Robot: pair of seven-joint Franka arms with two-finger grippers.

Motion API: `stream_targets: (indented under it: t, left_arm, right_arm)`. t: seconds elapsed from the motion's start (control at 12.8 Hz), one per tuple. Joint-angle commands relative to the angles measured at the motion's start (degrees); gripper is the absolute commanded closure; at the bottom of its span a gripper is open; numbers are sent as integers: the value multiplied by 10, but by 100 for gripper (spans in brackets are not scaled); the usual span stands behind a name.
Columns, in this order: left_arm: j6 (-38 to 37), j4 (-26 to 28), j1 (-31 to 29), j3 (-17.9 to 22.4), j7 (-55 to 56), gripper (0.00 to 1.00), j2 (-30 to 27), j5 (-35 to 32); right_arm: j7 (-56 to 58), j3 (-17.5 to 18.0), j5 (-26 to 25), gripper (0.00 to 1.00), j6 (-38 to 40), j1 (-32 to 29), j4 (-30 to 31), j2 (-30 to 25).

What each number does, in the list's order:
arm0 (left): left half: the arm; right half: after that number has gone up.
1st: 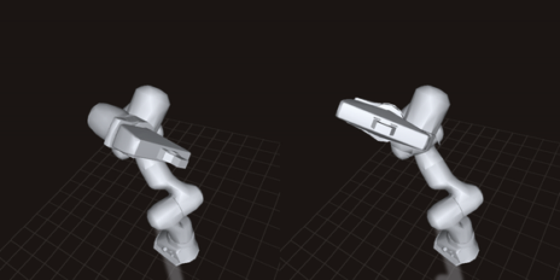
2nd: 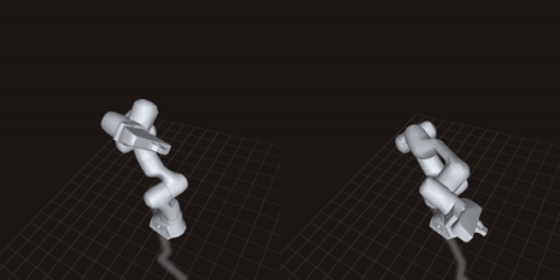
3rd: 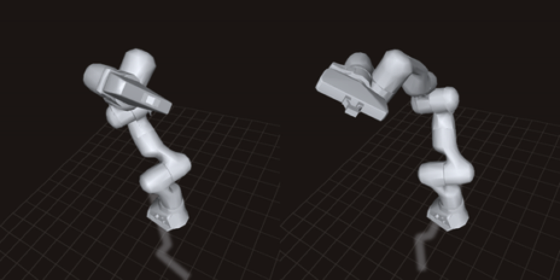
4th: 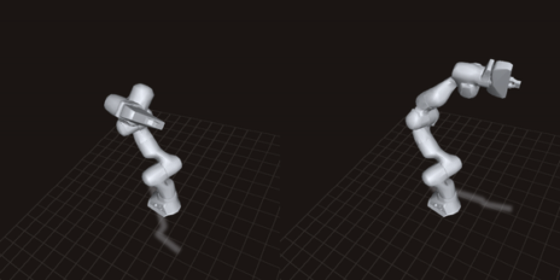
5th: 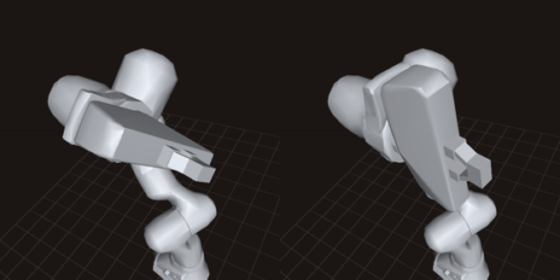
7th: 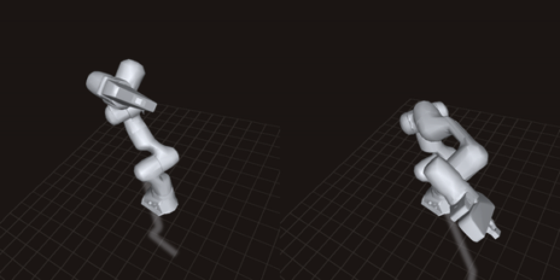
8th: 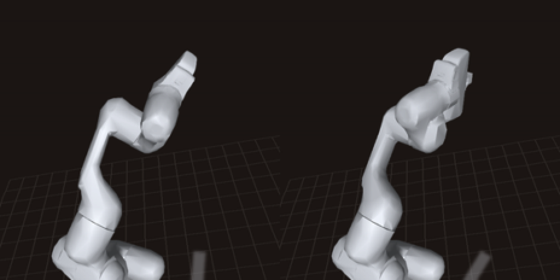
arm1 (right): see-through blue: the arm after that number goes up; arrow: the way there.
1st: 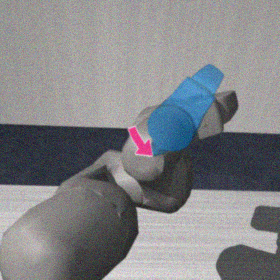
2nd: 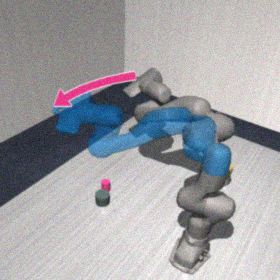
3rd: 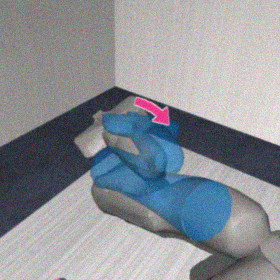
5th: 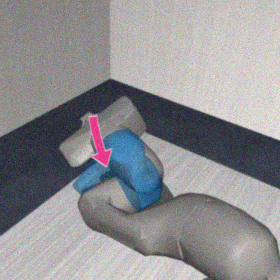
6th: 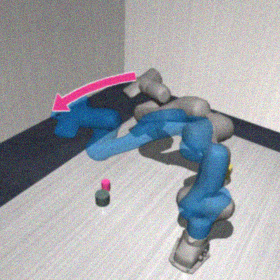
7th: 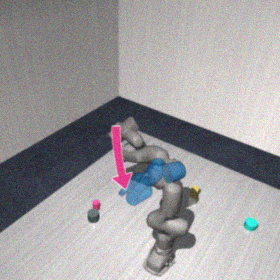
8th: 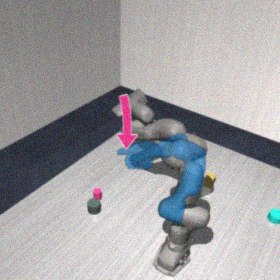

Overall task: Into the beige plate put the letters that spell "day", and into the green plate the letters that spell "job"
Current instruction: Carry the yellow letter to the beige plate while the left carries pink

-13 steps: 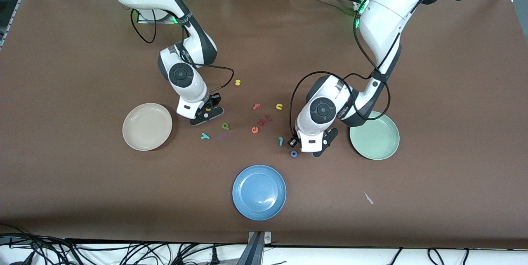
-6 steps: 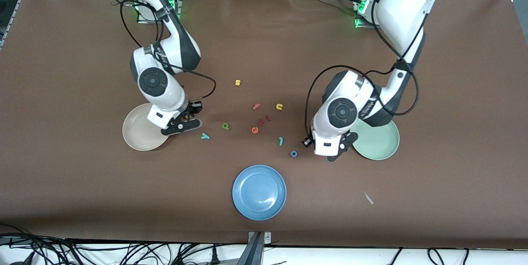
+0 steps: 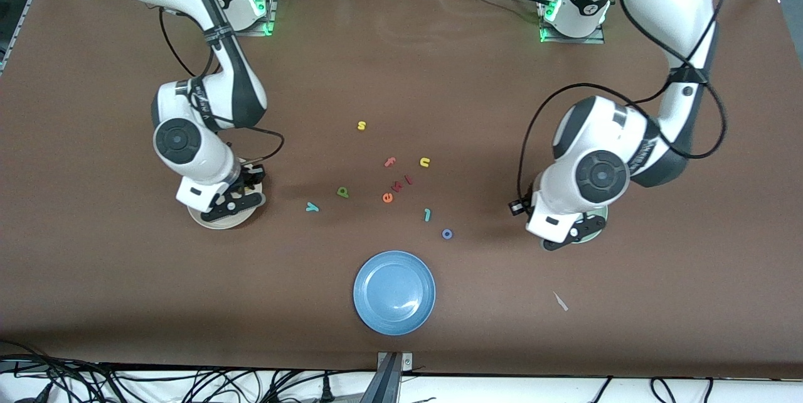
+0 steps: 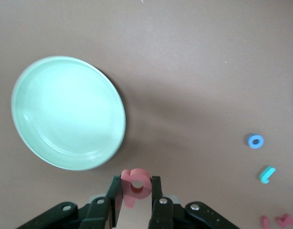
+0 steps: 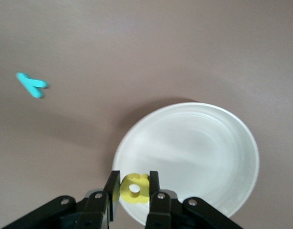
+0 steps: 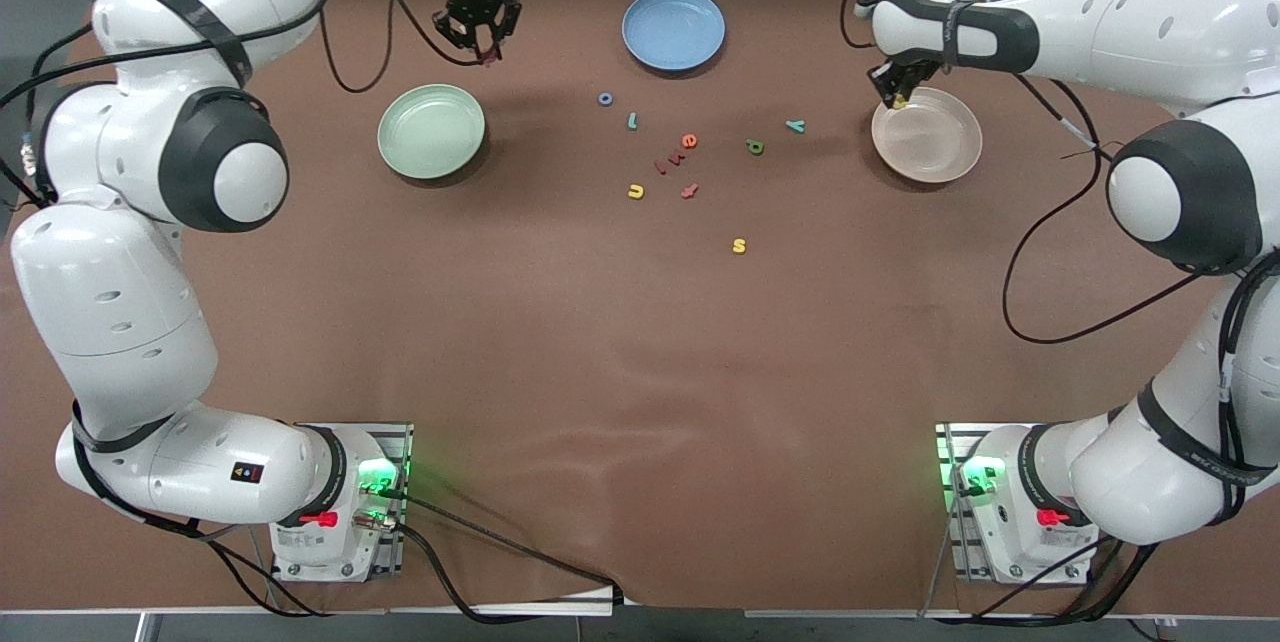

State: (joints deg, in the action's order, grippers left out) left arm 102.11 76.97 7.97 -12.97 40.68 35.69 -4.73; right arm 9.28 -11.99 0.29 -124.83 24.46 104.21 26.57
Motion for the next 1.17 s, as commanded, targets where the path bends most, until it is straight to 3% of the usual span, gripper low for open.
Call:
stream_targets:
  t: [0.0,0.31,0.7,0.86,0.94,1.02,1.09]
  left_arm:
    - [-2,44,-28,-5,-75,96,-35,-19]
    - [-2,61,-44,-4,-112,96,-41,-19]
    - [38,140,-82,-7,-177,94,-66,-37]
    - [104,208,-84,-7,-178,94,-90,-40]
    - [145,248,-85,-7,-178,94,-99,-40]
    - [173,278,-87,-6,-178,94,-106,-41]
    - [208,304,-94,-6,-178,94,-110,-51]
  right_arm:
    - [59,4,10,81,-1,-34,-1,12]
    - [94,3,30,79,-31,-52,22,20]
    - [97,3,31,78,-91,-53,64,19]
    - [96,3,32,77,-93,-53,67,19]
    - [94,3,33,60,-91,-53,67,18]
    - [89,3,33,19,-86,-53,64,16]
    - [90,4,33,0,-84,-53,63,15]
